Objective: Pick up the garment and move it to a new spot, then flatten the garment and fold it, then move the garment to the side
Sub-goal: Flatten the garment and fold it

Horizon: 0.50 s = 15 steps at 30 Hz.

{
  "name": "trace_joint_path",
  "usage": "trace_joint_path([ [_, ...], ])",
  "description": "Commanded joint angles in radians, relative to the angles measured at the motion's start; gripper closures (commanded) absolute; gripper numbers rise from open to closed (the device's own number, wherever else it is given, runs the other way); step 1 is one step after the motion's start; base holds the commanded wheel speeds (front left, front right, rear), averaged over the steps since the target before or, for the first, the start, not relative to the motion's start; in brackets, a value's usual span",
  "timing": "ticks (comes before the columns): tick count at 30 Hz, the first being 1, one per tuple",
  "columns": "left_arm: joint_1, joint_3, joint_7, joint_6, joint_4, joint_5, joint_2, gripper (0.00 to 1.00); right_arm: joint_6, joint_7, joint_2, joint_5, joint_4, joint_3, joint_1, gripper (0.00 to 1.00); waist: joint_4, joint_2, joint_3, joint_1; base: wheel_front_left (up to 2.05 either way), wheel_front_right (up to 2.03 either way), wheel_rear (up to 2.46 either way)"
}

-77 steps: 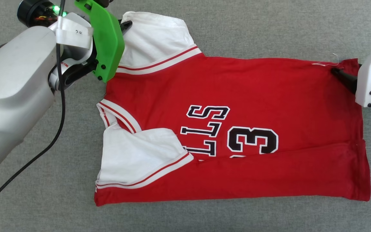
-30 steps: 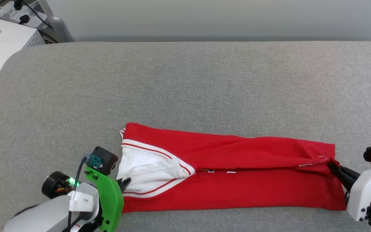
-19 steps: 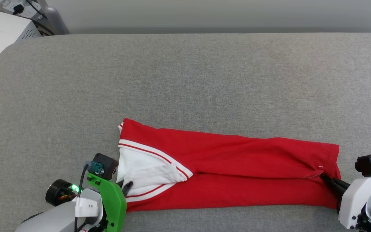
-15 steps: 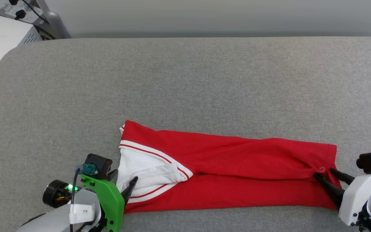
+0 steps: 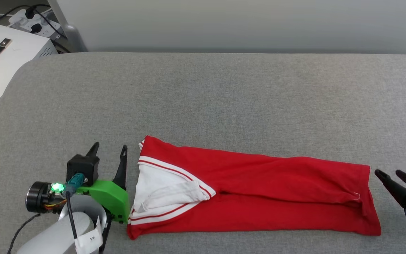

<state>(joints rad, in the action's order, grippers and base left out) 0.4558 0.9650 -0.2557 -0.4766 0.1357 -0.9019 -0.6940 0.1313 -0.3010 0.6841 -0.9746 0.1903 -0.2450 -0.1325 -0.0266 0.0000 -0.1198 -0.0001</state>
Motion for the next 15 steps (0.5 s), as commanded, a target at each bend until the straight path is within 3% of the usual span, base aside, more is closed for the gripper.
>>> trace_joint_path([
  [1,-0.027,-0.033,-0.005,-0.021,-0.011,0.046,0.014,0.0,-0.001,-0.038,0.005,-0.022,0.011,-0.001,0.019,0.0,-0.006,0.0,-0.007,0.0001,0.0,0.0,0.0],
  [6,-0.103,-0.172,-0.006,-0.051,-0.038,0.17,0.069,0.0,-0.001,-0.139,0.0,-0.047,0.061,-0.012,0.002,0.0,-0.021,0.0,-0.027,0.0001,0.0,0.0,0.0],
  [15,-0.232,-0.398,-0.006,-0.012,-0.054,0.359,0.197,0.0,-0.001,-0.176,-0.071,-0.026,0.166,-0.08,-0.056,0.0,-0.056,0.0,-0.062,0.0001,0.0,0.0,0.0],
])
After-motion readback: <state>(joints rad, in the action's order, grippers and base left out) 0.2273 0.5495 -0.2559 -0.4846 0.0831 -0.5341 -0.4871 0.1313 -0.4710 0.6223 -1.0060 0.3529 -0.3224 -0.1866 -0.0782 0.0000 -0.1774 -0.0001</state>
